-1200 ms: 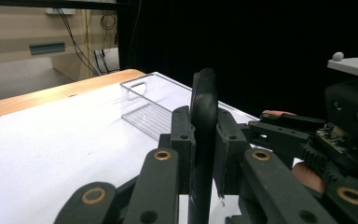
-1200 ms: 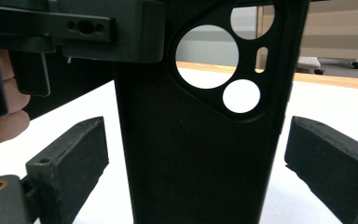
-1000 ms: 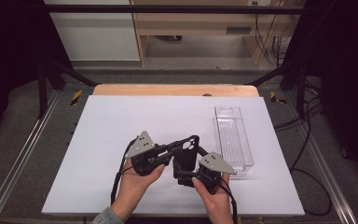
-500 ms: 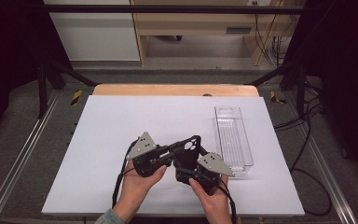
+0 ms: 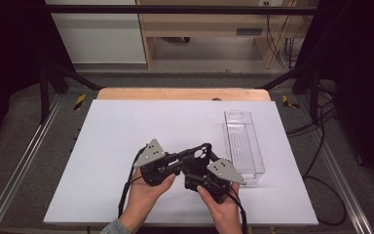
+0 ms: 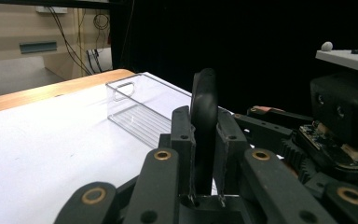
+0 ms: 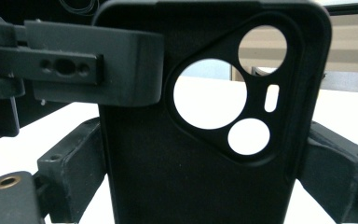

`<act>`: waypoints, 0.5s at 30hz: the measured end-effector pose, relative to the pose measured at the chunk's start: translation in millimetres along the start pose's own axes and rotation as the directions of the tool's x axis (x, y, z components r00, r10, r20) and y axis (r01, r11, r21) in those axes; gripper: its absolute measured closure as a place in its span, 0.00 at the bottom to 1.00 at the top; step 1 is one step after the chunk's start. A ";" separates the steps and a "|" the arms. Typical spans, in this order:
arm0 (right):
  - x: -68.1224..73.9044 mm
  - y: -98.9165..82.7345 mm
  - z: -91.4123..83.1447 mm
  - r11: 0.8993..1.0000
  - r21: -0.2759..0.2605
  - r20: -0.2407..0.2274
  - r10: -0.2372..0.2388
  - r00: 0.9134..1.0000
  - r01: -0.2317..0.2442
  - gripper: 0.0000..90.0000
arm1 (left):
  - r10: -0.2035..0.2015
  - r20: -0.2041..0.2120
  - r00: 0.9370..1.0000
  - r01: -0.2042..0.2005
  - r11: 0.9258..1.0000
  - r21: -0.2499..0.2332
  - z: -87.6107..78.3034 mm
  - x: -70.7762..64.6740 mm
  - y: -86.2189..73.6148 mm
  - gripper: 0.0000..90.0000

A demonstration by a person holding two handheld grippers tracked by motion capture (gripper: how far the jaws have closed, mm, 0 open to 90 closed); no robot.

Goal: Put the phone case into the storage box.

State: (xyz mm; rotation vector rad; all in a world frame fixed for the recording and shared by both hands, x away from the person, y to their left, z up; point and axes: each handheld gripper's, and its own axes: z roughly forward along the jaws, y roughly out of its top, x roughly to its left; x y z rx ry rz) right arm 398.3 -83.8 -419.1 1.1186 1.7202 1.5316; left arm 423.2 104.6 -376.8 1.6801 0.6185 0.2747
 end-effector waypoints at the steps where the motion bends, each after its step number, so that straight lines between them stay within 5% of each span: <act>1: -0.1 -0.1 -0.1 1.000 -0.001 -0.004 -0.002 1.000 0.002 0.09 | 0.001 0.001 1.000 -0.001 1.000 0.000 0.4 -0.4 -0.1 0.90; 15: -0.5 -0.5 0.7 1.000 -0.001 0.002 -0.004 1.000 0.004 0.09 | 0.003 0.005 1.000 -0.003 1.000 0.007 1.6 -1.8 -0.6 0.90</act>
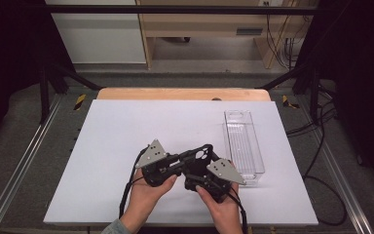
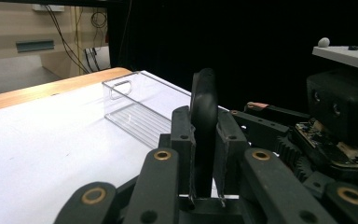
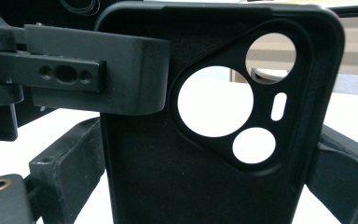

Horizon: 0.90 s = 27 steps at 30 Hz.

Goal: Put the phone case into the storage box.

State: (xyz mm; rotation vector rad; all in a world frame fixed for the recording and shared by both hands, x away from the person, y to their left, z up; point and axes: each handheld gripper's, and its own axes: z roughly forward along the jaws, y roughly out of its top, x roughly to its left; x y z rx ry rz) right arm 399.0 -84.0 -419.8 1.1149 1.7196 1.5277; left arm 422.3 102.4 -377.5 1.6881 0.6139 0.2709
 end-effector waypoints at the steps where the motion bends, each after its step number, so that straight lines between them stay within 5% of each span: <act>1: -0.2 -0.1 0.0 1.000 0.002 0.001 0.000 1.000 0.000 0.09 | -0.001 0.001 1.000 0.001 1.000 0.000 0.1 -0.1 0.0 0.90; 27: -1.4 -0.4 0.5 1.000 0.015 0.010 0.012 1.000 -0.012 0.13 | -0.003 0.007 1.000 0.003 1.000 0.002 0.5 -1.6 -1.0 0.90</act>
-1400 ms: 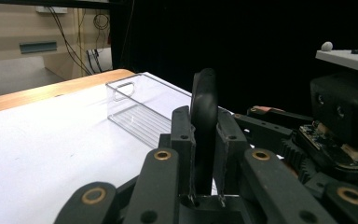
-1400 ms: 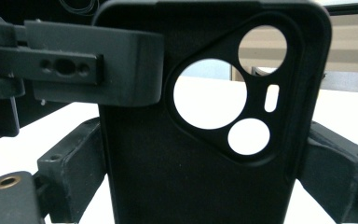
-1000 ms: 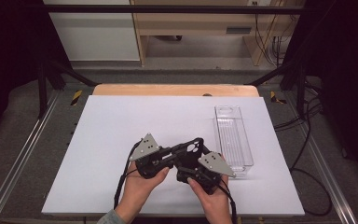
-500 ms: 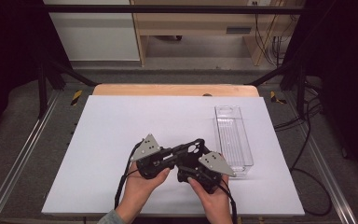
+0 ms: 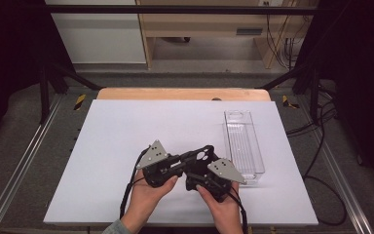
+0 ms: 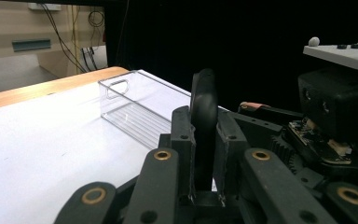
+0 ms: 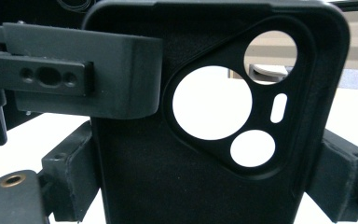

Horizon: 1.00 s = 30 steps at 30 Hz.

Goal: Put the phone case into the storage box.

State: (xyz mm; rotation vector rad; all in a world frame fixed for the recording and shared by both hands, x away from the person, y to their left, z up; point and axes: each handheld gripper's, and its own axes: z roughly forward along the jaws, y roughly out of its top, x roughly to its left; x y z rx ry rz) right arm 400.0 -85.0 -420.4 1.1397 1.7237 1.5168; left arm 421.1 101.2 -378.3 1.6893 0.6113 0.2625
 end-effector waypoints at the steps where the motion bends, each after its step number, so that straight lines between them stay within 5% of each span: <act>1: 0.2 0.0 0.0 1.000 0.002 0.000 0.000 1.000 0.000 0.13 | -0.002 0.001 1.000 0.002 1.000 0.000 -0.3 0.2 -0.3 0.90; 15: -0.6 0.1 1.1 0.999 0.045 -0.009 0.019 1.000 -0.019 0.15 | -0.022 0.013 1.000 0.021 1.000 0.009 0.4 3.7 -3.1 0.89; 30: -8.2 1.3 -1.5 0.997 0.053 0.002 0.048 0.999 -0.048 0.15 | -0.031 0.010 0.999 0.032 0.998 -0.046 -11.2 -0.7 6.4 0.86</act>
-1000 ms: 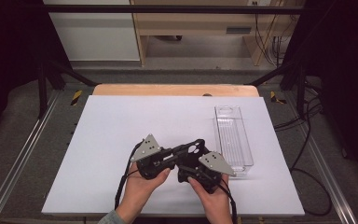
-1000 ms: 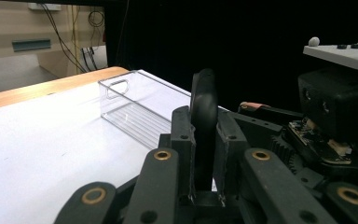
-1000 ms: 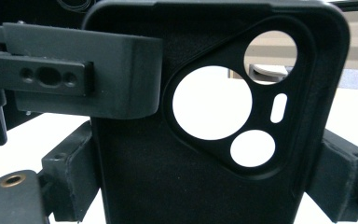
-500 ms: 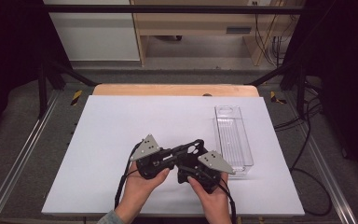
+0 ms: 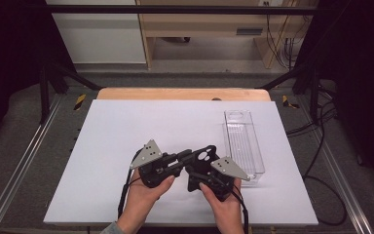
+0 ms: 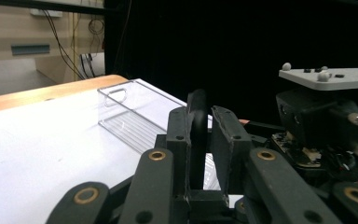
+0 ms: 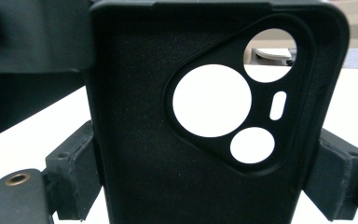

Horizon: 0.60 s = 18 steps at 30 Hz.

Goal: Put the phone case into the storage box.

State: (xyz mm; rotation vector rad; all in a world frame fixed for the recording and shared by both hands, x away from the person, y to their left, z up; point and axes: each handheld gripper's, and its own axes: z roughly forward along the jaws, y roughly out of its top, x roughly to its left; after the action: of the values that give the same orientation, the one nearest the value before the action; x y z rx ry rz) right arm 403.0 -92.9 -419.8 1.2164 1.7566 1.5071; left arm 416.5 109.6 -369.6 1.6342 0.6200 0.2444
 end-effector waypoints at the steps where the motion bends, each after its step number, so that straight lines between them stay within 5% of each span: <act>1: -0.7 -0.1 0.1 1.000 0.003 0.003 -0.002 1.000 0.002 0.15 | 0.001 -0.003 1.000 -0.001 1.000 -0.003 -1.0 0.6 0.4 0.86; 10: -3.6 -0.9 1.7 1.000 0.009 0.021 0.007 1.000 -0.008 0.15 | 0.011 -0.073 0.997 -0.012 1.000 -0.015 -16.0 12.2 0.6 0.78; 18: -4.9 -2.0 0.8 1.000 0.011 0.027 0.007 1.000 -0.007 0.15 | 0.035 -0.185 0.982 -0.038 0.999 -0.014 -30.6 28.5 -6.4 0.56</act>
State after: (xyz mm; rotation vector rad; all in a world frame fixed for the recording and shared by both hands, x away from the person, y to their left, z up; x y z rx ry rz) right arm 405.3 -96.7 -422.8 1.2440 1.7472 1.4806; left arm 423.4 150.8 -376.0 1.6181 0.7263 0.4307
